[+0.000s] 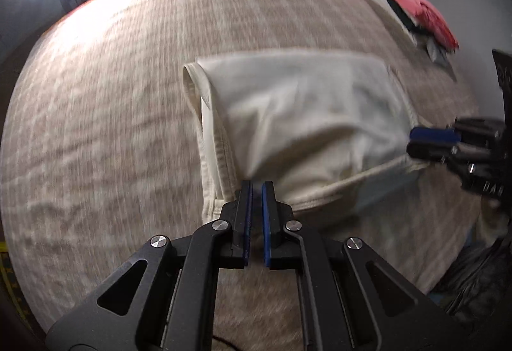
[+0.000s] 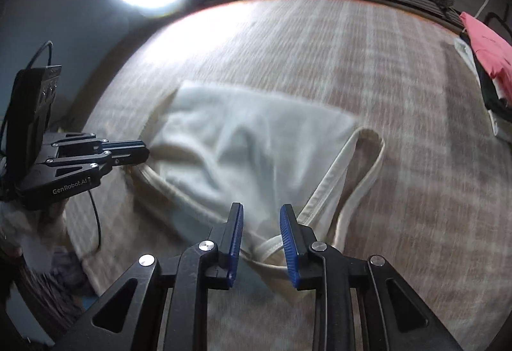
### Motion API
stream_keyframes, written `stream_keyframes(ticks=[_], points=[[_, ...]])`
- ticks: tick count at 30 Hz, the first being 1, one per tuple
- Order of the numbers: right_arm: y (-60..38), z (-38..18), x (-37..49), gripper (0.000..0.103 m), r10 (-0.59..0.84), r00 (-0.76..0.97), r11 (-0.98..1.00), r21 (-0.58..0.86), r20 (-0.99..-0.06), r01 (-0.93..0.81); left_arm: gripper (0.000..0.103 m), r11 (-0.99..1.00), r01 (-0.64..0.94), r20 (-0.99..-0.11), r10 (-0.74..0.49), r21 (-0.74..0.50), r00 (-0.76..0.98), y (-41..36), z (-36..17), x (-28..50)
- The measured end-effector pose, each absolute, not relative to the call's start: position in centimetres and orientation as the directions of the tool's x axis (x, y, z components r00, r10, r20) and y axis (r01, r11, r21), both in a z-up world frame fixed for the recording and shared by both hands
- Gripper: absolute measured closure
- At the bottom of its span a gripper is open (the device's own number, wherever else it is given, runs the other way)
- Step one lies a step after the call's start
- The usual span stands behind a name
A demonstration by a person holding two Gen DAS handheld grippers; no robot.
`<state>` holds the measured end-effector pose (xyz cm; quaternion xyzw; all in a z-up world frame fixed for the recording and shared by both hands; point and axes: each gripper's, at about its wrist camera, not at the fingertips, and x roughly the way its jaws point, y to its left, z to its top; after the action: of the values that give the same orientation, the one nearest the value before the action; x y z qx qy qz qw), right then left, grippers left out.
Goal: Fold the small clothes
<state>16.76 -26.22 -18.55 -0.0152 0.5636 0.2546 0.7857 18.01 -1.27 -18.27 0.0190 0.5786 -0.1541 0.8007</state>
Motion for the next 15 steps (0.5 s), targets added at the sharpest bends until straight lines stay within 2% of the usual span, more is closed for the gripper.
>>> stream_keyframes(ticks=[9,15], points=[[-27.9,-18.6,13.8,0.078,0.346,0.225,0.881,0.233,-0.911,-0.412,0.099,0.946,0.294,-0.917,-0.233,-0.137,0.324,-0.4,-17.3,14.7],[-28.7,-16.2,14.4,0.076,0.427,0.298,0.862,0.286,-0.854,-0.419,0.099,0.943,0.297,-0.869,-0.270,-0.151,0.415,-0.4,-14.3,14.9]])
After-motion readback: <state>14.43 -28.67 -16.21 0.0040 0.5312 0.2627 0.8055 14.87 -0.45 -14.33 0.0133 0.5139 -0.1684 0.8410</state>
